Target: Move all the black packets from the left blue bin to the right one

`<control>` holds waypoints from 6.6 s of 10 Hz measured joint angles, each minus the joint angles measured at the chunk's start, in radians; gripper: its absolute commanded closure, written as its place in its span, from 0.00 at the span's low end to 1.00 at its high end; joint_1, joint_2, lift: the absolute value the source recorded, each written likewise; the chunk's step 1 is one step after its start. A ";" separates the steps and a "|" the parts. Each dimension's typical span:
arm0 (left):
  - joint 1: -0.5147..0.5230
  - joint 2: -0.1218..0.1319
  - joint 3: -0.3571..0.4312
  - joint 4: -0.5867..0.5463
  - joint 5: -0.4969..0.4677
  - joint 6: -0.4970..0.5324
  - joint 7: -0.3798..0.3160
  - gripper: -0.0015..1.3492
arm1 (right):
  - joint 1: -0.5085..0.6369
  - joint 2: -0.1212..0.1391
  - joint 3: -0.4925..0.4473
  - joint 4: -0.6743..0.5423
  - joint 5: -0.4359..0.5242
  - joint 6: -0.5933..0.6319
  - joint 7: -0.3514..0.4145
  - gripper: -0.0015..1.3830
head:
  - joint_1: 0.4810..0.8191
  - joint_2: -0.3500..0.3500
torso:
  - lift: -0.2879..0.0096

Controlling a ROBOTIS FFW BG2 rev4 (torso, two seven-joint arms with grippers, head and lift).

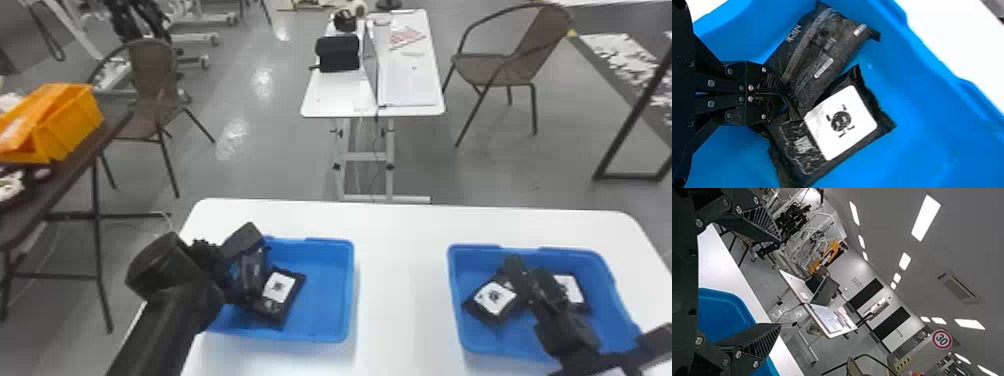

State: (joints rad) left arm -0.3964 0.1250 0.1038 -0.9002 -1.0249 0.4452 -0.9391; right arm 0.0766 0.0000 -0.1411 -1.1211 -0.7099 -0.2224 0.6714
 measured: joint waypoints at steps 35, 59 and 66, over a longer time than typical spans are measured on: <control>-0.089 0.017 0.005 0.242 0.201 -0.186 0.228 0.78 | -0.024 0.000 0.017 0.070 -0.039 0.025 0.084 0.20 | 0.63 0.65 | 0.97; 0.050 -0.103 -0.270 -0.255 0.823 -0.374 -0.032 0.90 | -0.202 0.000 0.231 -0.075 0.204 -0.004 0.080 0.57 | 0.63 0.39 | 0.97; 0.065 -0.120 -0.229 -0.253 0.863 -0.412 -0.023 0.27 | -0.189 0.000 0.244 -0.085 0.208 0.026 0.046 0.92 | 0.63 0.40 | 0.97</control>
State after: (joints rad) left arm -0.3311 0.0049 -0.1252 -1.1535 -0.1620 0.0331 -0.9620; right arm -0.1128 0.0002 0.1025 -1.2063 -0.5022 -0.1969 0.7179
